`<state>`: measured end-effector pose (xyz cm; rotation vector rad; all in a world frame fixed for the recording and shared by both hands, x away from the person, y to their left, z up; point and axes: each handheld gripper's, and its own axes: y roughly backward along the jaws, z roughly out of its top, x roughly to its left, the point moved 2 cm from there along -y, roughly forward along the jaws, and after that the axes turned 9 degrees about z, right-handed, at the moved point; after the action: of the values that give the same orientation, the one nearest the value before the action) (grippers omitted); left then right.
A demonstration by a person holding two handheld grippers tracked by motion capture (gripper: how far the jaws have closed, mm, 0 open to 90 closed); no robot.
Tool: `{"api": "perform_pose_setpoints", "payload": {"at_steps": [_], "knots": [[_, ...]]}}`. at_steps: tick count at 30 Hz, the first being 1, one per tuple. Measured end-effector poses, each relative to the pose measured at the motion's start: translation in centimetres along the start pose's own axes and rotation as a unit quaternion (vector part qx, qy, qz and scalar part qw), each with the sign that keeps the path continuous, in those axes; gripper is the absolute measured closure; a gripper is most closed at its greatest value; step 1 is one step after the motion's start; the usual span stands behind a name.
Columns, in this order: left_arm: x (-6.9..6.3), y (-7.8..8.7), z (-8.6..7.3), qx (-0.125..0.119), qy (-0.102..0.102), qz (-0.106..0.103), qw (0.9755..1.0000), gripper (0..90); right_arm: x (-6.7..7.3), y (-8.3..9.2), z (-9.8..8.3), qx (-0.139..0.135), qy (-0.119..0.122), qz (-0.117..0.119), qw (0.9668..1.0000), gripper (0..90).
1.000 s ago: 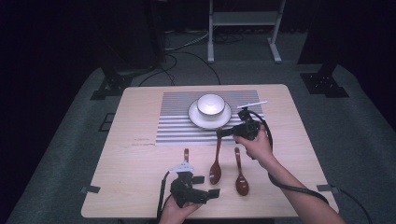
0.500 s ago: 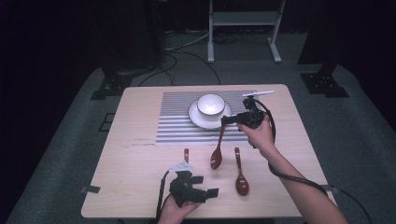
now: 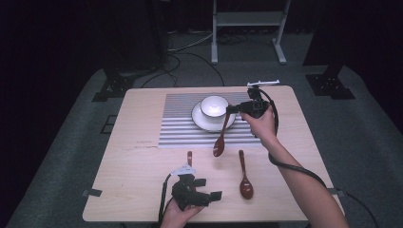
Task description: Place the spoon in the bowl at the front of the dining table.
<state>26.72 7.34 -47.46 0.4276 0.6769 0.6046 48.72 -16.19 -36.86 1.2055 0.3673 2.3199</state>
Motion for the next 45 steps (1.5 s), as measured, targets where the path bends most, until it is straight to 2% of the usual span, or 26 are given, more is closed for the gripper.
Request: {"api": "perform_pose_setpoints", "payload": {"at_steps": [6, 21, 26, 29, 30, 37, 38, 39, 42, 45], "knots": [[0.1, -0.1, 0.0, 0.001, 0.000, 0.000, 1.0000, 5.3, -0.4, 0.0, 1.4, -0.021, -0.009, -0.009, 0.9997, 82.5], [0.0, 0.1, 0.0, -0.001, 0.000, -0.001, 1.0000, 5.3, 0.2, 0.1, 5.0, -0.068, -0.020, -0.040, 0.9967, 82.6], [0.0, 0.2, 0.0, -0.004, 0.002, -0.001, 1.0000, 5.3, 0.2, 0.2, 6.5, -0.096, -0.026, -0.061, 0.9932, 82.6], [0.0, 0.3, 0.0, -0.005, 0.001, -0.001, 1.0000, 5.3, 0.2, 0.1, 6.9, -0.102, -0.030, -0.072, 0.9918, 82.6], [0.0, 0.4, 0.0, -0.005, 0.001, -0.001, 1.0000, 5.3, 0.0, 0.0, 7.2, -0.110, -0.032, -0.079, 0.9903, 82.5], [0.0, 0.5, 0.0, -0.006, 0.001, -0.001, 1.0000, 5.3, -0.2, -0.2, 8.0, -0.135, -0.033, -0.092, 0.9860, 82.7], [-0.1, 0.5, -0.1, -0.006, 0.000, -0.002, 1.0000, 5.3, -0.1, -0.1, 8.1, -0.147, -0.024, -0.106, 0.9831, 82.6], [-0.1, 0.5, -0.1, -0.006, 0.000, -0.002, 1.0000, 5.3, -0.1, -0.1, 8.1, -0.147, -0.024, -0.106, 0.9831, 82.6], [-0.1, 0.5, -0.1, -0.005, -0.001, -0.001, 1.0000, 5.3, -0.7, -0.1, 8.2, -0.164, -0.030, -0.113, 0.9796, 82.6], [-0.1, 0.5, -0.1, -0.005, -0.001, -0.001, 1.0000, 5.3, -1.0, 0.0, 8.1, -0.170, -0.032, -0.118, 0.9778, 82.6]]}}
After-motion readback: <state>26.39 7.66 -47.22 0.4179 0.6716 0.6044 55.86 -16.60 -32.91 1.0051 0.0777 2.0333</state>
